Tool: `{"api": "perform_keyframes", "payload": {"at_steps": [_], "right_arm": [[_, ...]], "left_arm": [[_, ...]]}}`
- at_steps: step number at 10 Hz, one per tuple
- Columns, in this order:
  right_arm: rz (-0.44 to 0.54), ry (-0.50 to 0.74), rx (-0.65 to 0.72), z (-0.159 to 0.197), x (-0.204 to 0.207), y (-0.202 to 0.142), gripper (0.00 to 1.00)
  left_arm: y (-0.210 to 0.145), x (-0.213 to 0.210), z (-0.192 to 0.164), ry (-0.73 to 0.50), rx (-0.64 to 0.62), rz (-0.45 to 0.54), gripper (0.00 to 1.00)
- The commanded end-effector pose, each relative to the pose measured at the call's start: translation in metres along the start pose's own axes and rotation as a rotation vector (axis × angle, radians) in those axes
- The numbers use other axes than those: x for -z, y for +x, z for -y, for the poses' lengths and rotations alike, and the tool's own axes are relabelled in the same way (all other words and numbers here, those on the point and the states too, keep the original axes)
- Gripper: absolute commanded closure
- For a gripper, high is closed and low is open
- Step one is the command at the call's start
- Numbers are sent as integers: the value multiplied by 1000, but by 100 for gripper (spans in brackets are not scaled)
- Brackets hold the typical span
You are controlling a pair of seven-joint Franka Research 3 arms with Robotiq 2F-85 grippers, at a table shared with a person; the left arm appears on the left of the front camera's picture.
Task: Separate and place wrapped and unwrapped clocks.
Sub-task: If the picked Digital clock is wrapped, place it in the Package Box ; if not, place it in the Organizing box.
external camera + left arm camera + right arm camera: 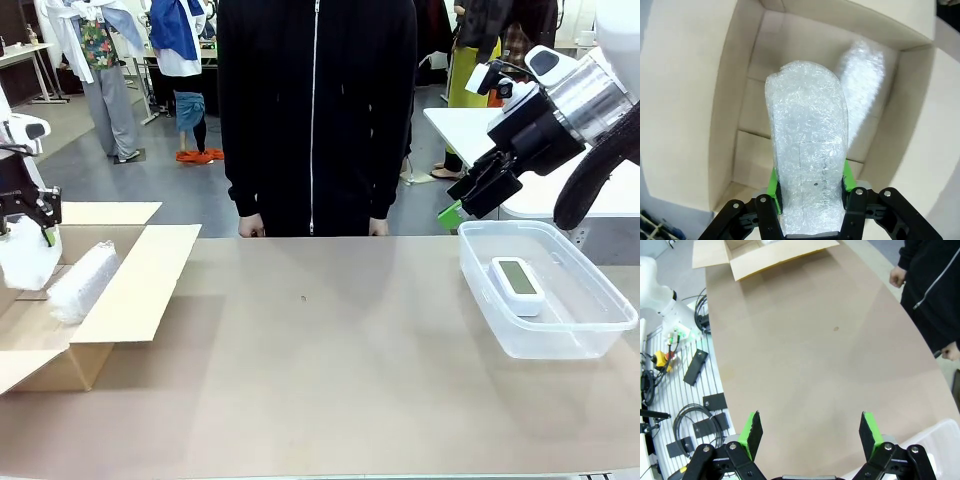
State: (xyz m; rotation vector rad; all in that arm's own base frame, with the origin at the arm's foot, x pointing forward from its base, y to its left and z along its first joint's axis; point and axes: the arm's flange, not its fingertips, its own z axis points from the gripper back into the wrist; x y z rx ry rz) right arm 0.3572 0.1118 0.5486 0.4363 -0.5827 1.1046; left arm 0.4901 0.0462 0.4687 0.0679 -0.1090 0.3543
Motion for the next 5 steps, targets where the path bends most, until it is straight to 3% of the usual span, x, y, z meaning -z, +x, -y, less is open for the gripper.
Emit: {"api": "perform_keyframes", "payload": {"at_steps": [1, 5], "right_arm": [[-8, 8, -16, 2, -2, -1, 0], [-8, 8, -16, 2, -2, -1, 0]], "left_arm": [[21, 11, 0, 83, 53, 17, 46], [57, 56, 11, 94, 69, -18, 46]]}}
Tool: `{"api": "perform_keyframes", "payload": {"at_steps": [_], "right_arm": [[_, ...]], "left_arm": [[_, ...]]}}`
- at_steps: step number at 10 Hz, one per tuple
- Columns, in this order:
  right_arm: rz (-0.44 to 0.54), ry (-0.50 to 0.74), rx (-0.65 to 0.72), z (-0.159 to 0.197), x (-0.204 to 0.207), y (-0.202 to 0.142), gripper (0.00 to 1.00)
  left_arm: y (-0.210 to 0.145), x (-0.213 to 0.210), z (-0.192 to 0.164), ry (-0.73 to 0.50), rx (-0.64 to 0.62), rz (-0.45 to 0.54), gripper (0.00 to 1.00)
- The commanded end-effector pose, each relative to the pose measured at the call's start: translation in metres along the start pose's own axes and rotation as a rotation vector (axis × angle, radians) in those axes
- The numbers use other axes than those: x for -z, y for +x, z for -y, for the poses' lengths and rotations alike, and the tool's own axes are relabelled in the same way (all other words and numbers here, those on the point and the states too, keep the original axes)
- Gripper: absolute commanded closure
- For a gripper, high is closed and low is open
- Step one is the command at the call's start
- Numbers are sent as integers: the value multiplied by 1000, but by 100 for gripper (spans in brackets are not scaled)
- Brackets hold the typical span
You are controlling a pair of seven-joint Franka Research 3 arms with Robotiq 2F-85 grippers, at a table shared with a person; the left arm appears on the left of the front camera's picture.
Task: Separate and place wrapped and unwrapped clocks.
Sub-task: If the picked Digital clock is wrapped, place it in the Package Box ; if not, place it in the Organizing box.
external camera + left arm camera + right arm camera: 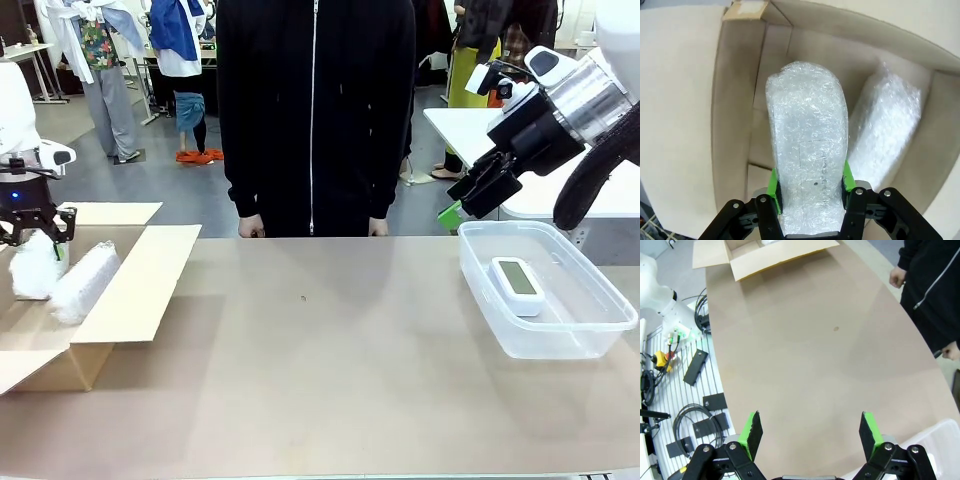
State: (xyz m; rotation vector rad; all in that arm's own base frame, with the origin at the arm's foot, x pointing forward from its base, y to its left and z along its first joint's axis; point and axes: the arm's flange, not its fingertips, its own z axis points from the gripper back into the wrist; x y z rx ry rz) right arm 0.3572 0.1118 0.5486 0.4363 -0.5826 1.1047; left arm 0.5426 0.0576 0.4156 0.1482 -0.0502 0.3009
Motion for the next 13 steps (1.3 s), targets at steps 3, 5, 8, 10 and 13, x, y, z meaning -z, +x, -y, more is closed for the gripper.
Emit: {"api": "perform_keyframes", "payload": {"at_steps": [3, 5, 8, 10, 13], "right_arm": [[-8, 8, -16, 2, -2, -1, 0], [-8, 8, -16, 2, -2, -1, 0], [-8, 8, -16, 2, -2, -1, 0], [-8, 8, -16, 2, -2, -1, 0], [-8, 8, -16, 2, -2, -1, 0]], "left_arm": [[21, 19, 4, 14, 29, -33, 0], [20, 18, 3, 30, 36, -67, 0], [13, 11, -1, 32, 35, -128, 0], [4, -7, -9, -18, 26, -163, 0], [-29, -58, -23, -78, 12, -155, 0]]}}
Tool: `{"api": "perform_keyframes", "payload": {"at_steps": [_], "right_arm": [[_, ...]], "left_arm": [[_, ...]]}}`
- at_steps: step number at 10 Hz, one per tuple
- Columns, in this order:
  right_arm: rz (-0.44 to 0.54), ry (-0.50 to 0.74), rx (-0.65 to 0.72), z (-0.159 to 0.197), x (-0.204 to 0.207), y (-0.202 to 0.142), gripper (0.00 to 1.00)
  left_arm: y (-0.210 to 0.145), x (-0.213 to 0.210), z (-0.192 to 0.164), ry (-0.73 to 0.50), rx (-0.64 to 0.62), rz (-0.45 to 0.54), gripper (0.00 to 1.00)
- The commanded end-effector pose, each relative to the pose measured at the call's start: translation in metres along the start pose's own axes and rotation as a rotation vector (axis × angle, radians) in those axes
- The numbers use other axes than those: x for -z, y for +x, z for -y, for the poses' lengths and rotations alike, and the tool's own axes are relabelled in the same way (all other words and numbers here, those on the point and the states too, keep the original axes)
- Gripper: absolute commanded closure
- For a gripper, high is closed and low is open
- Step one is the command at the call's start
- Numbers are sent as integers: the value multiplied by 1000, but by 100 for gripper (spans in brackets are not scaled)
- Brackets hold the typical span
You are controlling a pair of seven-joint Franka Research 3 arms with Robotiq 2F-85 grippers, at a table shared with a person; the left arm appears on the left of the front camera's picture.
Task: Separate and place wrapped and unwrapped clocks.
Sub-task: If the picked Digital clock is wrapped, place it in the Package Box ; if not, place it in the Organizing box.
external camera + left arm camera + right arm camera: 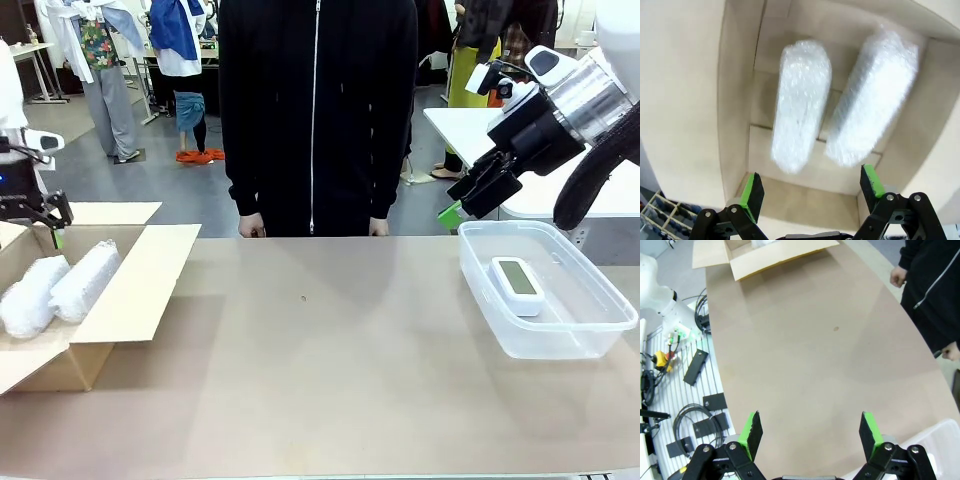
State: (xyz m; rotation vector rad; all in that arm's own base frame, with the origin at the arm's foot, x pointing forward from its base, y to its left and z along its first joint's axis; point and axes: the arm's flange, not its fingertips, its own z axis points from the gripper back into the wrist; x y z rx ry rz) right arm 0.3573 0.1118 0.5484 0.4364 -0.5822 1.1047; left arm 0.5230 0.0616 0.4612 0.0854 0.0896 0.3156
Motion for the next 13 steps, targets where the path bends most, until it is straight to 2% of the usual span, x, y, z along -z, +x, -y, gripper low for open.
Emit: {"api": "perform_keyframes", "payload": {"at_steps": [1, 4, 8, 10, 12, 13], "right_arm": [[-8, 8, -16, 2, -2, -1, 0], [-8, 8, -16, 2, -2, -1, 0], [-8, 8, -16, 2, -2, -1, 0], [-8, 8, -16, 2, -2, -1, 0], [-8, 8, -16, 2, -2, -1, 0], [-8, 8, -16, 2, -2, -1, 0]], "left_arm": [[-31, -27, -7, -46, -6, -1, 0], [-62, -65, -8, -153, 8, -11, 0], [-87, -83, -4, -191, 15, 90, 0], [-88, -84, -5, -185, 45, 78, 0], [-82, -83, -9, -188, 22, 84, 0], [-72, -77, -9, -179, 5, 42, 0]]}}
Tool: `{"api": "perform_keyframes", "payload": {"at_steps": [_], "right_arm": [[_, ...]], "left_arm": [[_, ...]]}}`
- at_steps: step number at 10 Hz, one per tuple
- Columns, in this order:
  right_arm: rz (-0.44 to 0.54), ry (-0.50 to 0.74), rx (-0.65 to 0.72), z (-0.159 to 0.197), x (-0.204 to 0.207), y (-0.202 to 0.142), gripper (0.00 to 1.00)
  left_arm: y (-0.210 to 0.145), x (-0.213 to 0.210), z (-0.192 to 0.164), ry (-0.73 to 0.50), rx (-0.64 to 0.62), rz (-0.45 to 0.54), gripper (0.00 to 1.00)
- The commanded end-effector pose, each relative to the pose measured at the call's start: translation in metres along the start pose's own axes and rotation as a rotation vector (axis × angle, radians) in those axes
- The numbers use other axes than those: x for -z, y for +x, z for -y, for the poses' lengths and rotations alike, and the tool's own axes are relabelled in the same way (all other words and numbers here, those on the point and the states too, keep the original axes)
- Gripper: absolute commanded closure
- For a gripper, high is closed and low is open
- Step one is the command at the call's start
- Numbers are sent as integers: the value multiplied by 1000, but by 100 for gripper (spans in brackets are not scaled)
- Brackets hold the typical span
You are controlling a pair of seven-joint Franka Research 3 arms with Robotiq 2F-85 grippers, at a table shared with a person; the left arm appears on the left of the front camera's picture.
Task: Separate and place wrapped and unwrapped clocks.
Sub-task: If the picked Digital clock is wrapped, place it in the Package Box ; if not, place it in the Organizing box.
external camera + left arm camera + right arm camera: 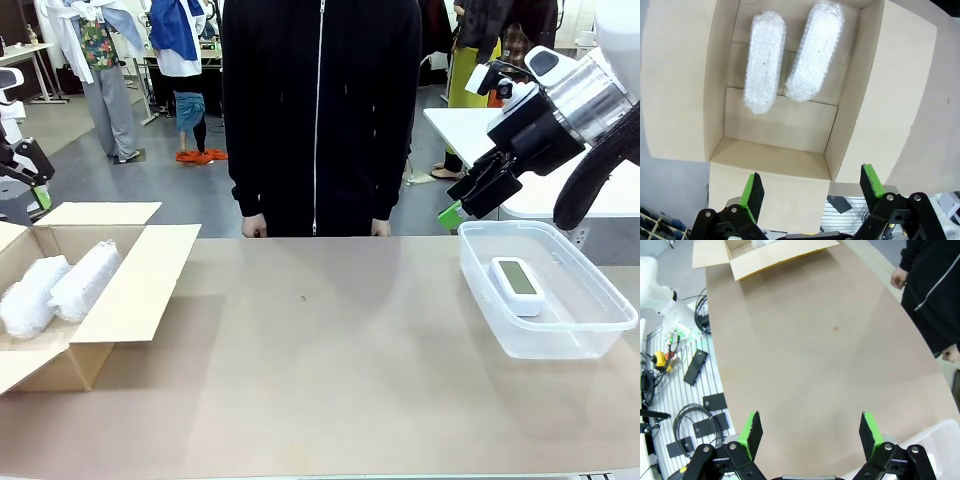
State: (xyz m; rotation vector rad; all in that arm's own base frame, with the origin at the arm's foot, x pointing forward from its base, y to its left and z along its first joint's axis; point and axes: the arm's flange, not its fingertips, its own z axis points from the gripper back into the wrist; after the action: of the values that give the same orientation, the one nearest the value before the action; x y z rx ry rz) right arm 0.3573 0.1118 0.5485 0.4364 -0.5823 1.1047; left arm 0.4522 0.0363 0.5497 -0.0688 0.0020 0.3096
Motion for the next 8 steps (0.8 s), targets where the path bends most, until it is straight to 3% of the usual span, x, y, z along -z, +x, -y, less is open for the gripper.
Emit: {"api": "perform_keyframes", "payload": {"at_steps": [1, 8], "right_arm": [[-8, 8, -16, 2, -2, -1, 0], [-8, 8, -16, 2, -2, -1, 0]], "left_arm": [[-3, -4, 2, -2, 6, 9, 0], [-3, -4, 2, -2, 6, 9, 0]]}}
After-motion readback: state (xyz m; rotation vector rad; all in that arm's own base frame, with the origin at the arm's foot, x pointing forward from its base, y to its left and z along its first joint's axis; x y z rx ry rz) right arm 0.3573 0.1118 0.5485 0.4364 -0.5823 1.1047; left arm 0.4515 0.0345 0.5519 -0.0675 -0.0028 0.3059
